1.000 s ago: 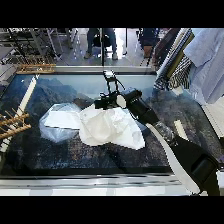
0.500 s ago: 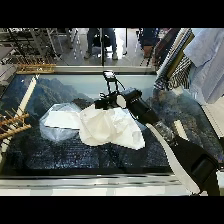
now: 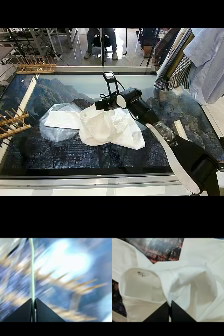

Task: Fold the clothes and pants, and hang the long-sleeved shirts on hangers.

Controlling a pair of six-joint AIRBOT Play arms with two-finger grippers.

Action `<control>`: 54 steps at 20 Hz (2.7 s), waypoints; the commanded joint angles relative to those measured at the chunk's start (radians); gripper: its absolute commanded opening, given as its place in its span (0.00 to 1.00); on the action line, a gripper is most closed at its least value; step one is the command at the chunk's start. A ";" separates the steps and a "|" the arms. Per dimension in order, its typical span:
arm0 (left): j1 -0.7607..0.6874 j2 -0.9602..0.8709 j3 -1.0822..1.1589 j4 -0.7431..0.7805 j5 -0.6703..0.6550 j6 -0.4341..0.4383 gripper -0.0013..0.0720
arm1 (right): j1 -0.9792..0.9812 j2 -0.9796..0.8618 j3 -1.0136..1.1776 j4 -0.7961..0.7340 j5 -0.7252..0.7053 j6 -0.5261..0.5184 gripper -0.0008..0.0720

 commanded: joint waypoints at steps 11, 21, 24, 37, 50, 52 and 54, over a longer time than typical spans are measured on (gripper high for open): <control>-0.377 -0.066 -0.002 -0.853 -0.826 0.744 0.04 | -0.007 0.022 0.178 -0.174 0.083 -0.024 0.03; -0.444 -0.104 -0.002 -0.997 -0.787 0.781 0.04 | -0.037 0.021 0.178 -0.177 0.141 -0.023 0.03; -0.414 -0.104 -0.002 -1.078 -0.812 0.781 0.04 | -0.037 0.021 0.178 -0.181 0.140 -0.023 0.03; -0.472 -0.233 -0.004 -1.033 -0.845 0.789 0.04 | -0.036 0.021 0.178 -0.176 0.137 -0.005 0.03; -0.634 -0.247 -0.003 -1.072 -0.605 0.781 0.04 | 0.042 0.117 0.178 -0.171 0.241 -0.031 0.03; -0.647 -0.219 -0.003 -1.073 -0.570 0.782 0.04 | 0.059 0.149 0.178 -0.170 0.241 -0.027 0.03; -0.661 -0.175 -0.003 -1.072 -0.544 0.789 0.04 | 0.072 0.172 0.179 -0.170 0.237 -0.017 0.03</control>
